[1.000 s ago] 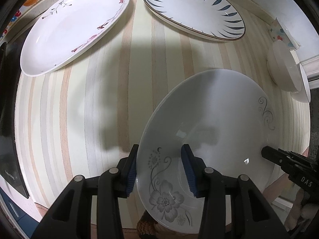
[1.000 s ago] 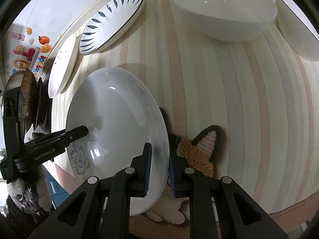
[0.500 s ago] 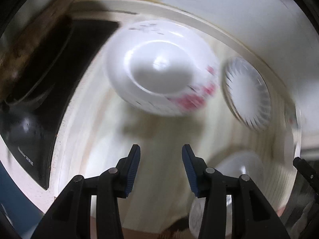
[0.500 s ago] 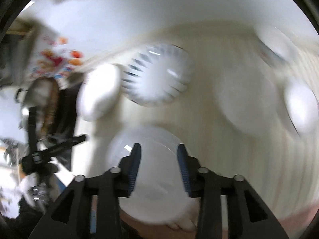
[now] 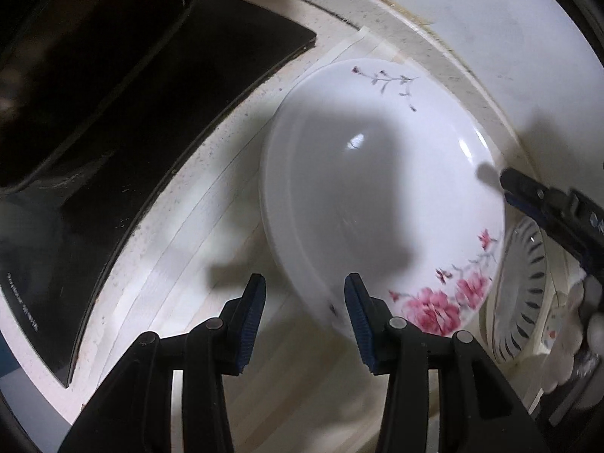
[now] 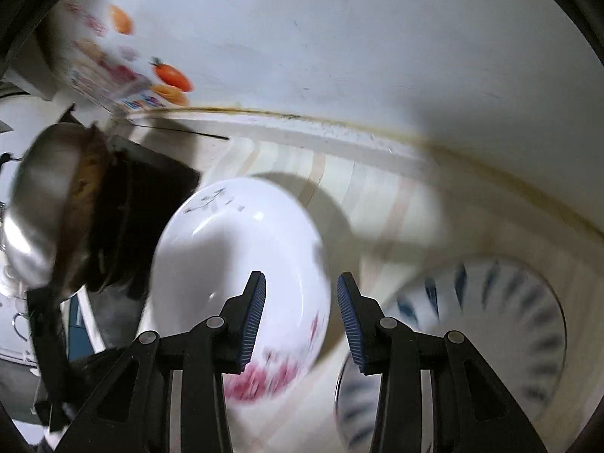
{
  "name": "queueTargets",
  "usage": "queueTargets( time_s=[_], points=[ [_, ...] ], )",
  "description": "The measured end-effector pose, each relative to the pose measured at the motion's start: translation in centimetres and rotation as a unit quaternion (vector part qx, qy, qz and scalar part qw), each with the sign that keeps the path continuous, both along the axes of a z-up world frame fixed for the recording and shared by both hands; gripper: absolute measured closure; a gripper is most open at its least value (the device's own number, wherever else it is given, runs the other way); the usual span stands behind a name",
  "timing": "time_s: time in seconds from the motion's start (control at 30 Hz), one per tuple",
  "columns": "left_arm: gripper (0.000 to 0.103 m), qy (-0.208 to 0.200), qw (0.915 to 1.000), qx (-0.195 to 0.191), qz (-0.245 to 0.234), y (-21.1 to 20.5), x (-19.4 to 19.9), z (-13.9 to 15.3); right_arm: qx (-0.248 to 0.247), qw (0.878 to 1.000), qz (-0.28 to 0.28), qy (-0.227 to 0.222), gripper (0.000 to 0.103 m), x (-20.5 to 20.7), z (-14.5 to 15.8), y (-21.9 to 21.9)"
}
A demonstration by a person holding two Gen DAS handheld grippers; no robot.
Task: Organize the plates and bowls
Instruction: 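Carry the grey-flowered plate with both grippers onto the pink-flowered plate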
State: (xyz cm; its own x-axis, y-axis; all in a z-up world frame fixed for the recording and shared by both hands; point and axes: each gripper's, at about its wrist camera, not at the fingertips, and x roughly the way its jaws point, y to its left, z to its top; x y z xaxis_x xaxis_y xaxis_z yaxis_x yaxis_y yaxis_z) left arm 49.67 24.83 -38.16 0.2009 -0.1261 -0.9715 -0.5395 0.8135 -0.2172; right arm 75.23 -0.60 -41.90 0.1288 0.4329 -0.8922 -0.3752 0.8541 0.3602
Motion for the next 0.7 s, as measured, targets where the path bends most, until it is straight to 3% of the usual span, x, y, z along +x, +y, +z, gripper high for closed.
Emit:
queueTargets(
  time_s=[0.17, 0.23, 0.5, 0.7],
  points=[
    [0.063, -0.011, 0.9999, 0.009, -0.006, -0.3, 0.6, -0.2, -0.002, 1.000, 0.009, 0.020, 0.074, 2.6, -2.6, 1.5],
    [0.070, -0.017, 0.9997, 0.014, -0.009, -0.4, 0.7, -0.2, -0.007, 1.000, 0.017, 0.023, 0.083, 3.1, -3.5, 2.1],
    [0.071, -0.024, 0.9994, 0.025, -0.009, -1.2, 0.6, -0.1, 0.001, 0.999, 0.035, 0.019, 0.085, 3.1, -4.2, 2.8],
    [0.071, -0.040, 0.9984, 0.031, -0.024, -2.2, -0.7, 2.2, 0.012, 0.999, 0.034, 0.011, 0.088, 1.7, -2.6, 1.6]
  ],
)
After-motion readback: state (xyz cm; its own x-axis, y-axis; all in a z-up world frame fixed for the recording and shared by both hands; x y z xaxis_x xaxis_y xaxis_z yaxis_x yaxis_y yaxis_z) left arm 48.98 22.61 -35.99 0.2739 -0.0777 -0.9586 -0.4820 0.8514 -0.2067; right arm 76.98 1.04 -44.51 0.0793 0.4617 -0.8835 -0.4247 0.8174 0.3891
